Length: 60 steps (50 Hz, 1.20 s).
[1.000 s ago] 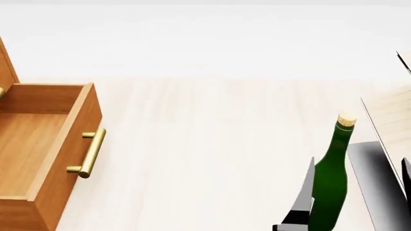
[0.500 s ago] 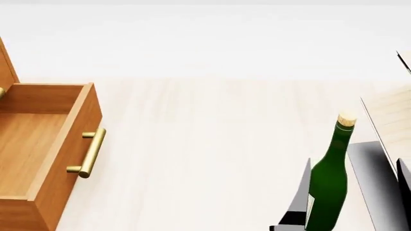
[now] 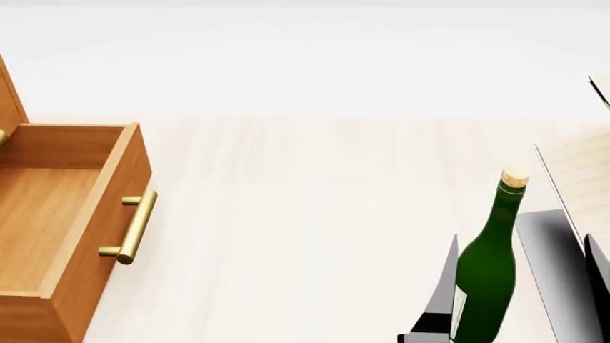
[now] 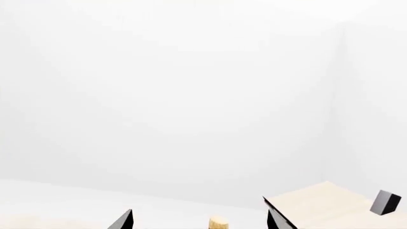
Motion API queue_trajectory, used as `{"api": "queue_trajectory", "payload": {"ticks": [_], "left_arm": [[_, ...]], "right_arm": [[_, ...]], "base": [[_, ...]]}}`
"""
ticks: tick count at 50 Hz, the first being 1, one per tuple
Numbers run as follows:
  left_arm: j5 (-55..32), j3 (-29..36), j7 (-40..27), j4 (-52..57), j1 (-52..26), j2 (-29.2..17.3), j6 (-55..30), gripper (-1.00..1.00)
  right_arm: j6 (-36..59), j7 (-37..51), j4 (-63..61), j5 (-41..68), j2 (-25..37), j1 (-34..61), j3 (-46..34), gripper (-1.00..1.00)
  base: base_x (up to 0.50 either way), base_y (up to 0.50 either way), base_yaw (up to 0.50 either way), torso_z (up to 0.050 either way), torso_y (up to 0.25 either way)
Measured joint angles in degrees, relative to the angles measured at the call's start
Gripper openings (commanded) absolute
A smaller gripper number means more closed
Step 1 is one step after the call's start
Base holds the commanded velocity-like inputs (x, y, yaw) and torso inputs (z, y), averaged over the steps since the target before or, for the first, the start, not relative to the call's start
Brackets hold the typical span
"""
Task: Put the bowl on top of the cabinet.
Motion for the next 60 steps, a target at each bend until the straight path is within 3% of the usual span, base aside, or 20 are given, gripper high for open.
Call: {"api": "queue_trajectory", "payload": {"ticks": [8,9,43,47,60], "left_arm": [[0.1,0.3,0.8,0.0,1.1,-0.1,0.3,-1.0],[0.1,0.4,0.9,0.0,1.2,-0.1,0.3,1.0],[0.1,4.6,5.0,0.3,1.5,0.7,1.7,1.0],[-0.6,4.4,6.7,8.3,4.1,2.7,-2.7,1.0],[-4.6,4.3,12.9,51.0,16.5,10.6,-25.5,1.0]], "right_arm": [[-0.2,0.0,0.2,0.0,0.1,0.0,-0.2,1.0],[-0.2,0.0,0.3,0.0,0.1,0.0,-0.2,1.0],[-0.3,0.4,0.4,0.0,0.4,0.1,-0.6,1.0],[-0.4,0.5,0.5,0.1,0.5,0.1,-0.5,1.0],[-0.4,0.9,0.1,0.5,0.7,0.0,0.3,1.0]], "base": [[0.0,0.0,0.0,0.0,0.0],[0.0,0.0,0.0,0.0,0.0],[0.0,0.0,0.0,0.0,0.0],[0.0,0.0,0.0,0.0,0.0],[0.0,0.0,0.0,0.0,0.0]]}}
